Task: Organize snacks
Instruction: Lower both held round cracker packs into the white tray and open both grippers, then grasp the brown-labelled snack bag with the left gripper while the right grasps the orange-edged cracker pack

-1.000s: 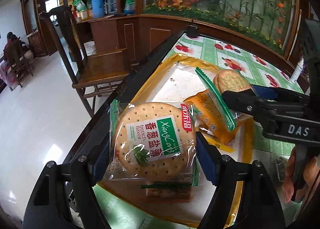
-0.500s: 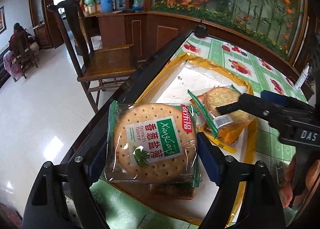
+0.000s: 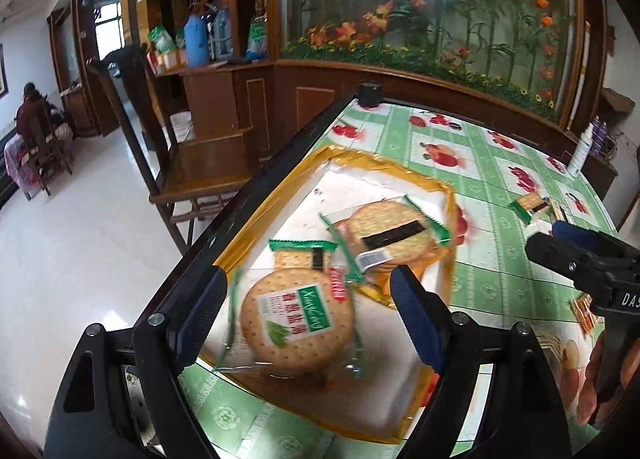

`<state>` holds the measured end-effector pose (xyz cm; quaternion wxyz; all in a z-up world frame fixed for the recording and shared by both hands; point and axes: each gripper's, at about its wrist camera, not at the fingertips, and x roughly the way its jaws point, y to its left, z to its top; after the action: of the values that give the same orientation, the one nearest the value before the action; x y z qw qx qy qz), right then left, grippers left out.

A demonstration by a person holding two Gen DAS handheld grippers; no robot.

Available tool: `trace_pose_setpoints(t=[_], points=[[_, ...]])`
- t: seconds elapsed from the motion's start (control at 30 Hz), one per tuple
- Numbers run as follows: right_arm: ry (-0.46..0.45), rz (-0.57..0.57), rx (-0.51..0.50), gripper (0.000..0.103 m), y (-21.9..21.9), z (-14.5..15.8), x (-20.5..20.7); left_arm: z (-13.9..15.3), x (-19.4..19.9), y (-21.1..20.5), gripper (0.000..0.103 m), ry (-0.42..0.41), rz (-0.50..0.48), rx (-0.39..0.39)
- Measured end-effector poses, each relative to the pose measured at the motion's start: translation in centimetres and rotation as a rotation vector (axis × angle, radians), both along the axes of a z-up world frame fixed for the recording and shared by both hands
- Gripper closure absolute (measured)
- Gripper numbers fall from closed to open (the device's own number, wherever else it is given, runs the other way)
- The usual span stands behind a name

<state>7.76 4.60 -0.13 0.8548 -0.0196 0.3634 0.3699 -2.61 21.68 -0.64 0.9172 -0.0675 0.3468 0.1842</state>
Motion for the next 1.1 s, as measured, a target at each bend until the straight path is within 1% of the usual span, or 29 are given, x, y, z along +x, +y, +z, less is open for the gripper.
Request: trace_pose_setpoints(t=[0.17,0.27,0.3,0.33,0.43,0.57,0.77,0.87,1.1], points=[[0.017,-0.058,0.018,0.001,-4.2,-0.3,-0.5,0.6,0.2,-1.6,0.019,0.002,-0.031,0.012],[0.021,-0.098,0.017,0.001,-7.0,-0.7,-0.9,0.6,0.5,-3.3,0.019,0.009,-0.071,0.014],[0.021,-0.112,0.017,0.001,-7.7,-0.8,-1.0,0.5,0.7,-4.0,0.017,0.014,-0.088,0.014],[0.025,-0.132,0.018,0.001,-8.9,-1.0,-1.1,0.3,0.8,-4.8,0.014,0.020,-0.109,0.014],[0.040,-0.185,0.023,0.001,-12.0,-1.6,-1.4,-0.3,1.4,-7.6,0.013,0.039,-0.186,0.016],[0.068,-0.255,0.020,0.000,-16.1,-2.5,-1.6,-1.7,2.3,-12.1,0.013,0.084,-0.299,0.010],[0.064,-0.320,-0.034,0.000,-20.6,-3.8,-2.7,-3.3,3.3,-16.9,0.013,0.125,-0.418,0.019],[0.075,-0.346,-0.035,0.000,-22.5,-4.5,-3.2,-4.0,3.8,-18.1,0.013,0.143,-0.430,0.029],[0.092,-0.370,-0.042,0.000,-24.5,-5.6,-3.4,-5.7,4.3,-18.9,0.013,0.184,-0.409,-0.007]])
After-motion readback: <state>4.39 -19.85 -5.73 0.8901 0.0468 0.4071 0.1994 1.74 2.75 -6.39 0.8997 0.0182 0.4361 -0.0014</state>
